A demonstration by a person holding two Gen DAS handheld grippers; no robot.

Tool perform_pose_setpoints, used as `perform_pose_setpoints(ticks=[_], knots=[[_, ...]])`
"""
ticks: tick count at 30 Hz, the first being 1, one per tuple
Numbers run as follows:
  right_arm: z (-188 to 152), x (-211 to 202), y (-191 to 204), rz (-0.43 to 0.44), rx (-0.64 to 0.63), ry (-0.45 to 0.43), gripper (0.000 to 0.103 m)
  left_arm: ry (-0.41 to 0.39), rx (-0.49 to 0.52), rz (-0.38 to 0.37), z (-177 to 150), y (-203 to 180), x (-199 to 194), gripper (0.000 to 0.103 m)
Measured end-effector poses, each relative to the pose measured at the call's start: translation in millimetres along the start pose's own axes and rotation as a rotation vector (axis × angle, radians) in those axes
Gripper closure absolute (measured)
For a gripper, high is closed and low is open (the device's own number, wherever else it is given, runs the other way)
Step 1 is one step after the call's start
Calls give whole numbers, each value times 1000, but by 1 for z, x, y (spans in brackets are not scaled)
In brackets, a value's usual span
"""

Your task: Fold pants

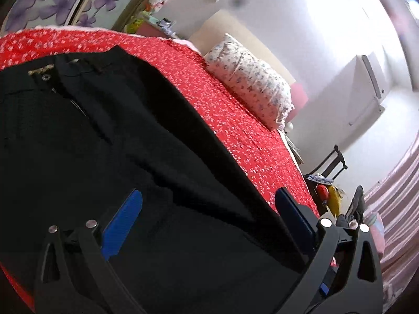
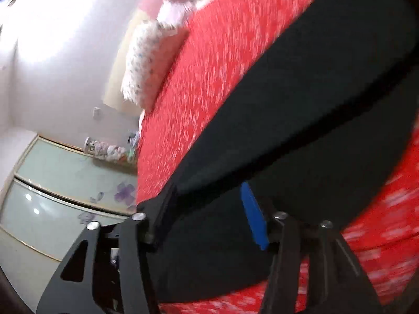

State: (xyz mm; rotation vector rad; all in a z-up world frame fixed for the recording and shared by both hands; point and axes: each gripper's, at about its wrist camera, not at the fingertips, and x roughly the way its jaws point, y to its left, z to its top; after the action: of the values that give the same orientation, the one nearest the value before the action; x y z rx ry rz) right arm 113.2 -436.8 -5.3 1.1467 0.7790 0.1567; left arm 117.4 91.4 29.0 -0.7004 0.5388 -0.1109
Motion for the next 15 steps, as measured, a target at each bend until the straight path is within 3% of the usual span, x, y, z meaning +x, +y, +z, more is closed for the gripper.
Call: perform_pose_setpoints(ticks=[4, 11, 13, 15], knots=[[-3, 42, -5, -6, 105, 33, 62, -13, 34, 1, 1, -2, -3, 2], [0, 44, -22, -37, 181, -104, 75, -23, 19, 4, 3, 2, -5, 2], [4, 39, -28, -41, 186, -127, 91, -43, 18, 7, 3, 2, -7, 2], [8, 33, -31, -36, 164, -151, 98, -58, 19, 2, -2, 3, -10, 2]])
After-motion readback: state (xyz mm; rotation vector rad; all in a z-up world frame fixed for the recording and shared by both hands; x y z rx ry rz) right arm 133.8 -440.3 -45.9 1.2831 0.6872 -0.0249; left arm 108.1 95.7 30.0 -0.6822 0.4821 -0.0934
